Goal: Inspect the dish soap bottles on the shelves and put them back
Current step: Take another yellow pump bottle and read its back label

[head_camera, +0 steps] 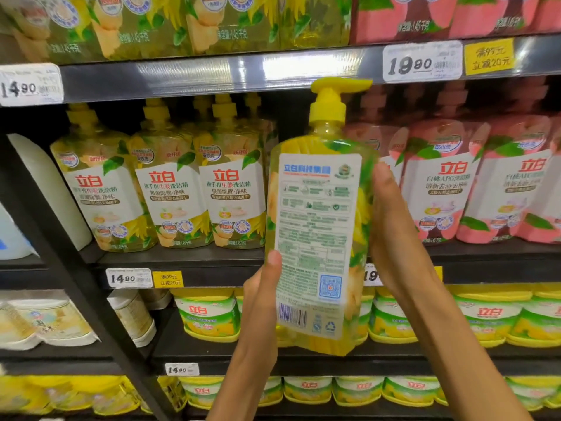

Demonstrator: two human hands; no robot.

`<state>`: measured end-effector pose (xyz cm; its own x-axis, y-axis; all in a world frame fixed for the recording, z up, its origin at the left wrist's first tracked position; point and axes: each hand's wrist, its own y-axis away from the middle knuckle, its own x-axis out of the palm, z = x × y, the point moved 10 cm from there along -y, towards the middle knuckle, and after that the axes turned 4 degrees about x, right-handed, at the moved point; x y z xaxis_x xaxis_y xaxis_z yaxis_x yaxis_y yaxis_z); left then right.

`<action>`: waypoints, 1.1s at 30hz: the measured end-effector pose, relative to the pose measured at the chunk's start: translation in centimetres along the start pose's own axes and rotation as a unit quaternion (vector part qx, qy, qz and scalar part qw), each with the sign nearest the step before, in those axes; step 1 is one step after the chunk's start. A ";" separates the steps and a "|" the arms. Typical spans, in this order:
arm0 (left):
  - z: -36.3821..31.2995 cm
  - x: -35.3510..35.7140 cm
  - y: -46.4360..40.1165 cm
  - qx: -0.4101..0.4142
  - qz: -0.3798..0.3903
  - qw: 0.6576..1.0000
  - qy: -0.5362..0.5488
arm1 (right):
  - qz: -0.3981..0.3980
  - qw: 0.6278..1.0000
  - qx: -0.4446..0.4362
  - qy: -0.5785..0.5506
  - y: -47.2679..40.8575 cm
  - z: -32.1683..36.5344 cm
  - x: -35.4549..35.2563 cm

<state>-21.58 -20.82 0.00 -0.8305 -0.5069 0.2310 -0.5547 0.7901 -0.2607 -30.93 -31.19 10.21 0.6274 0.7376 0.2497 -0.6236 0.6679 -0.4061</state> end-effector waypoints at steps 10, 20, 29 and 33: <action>2.2 0.8 -0.3 -0.089 0.063 0.993 0.039 | 0.131 0.961 0.069 -0.231 -0.1 -1.9 2.9; 0.2 1.9 0.2 -0.008 0.073 0.997 -0.024 | -0.053 0.998 -0.018 -0.001 0.1 0.1 0.9; 3.2 2.0 0.4 -0.126 0.112 0.978 0.119 | -0.011 0.995 0.090 -0.030 -0.8 -2.5 -0.1; 3.6 0.8 0.3 -0.127 0.125 0.982 0.062 | -0.005 0.990 0.109 -0.090 -0.1 -3.1 0.0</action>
<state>-22.56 -22.25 -3.24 -0.9177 -0.2534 0.3061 -0.2913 0.9529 -0.0845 -29.41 -31.58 7.55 0.5541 0.7228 0.4129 -0.7156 0.6670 -0.2074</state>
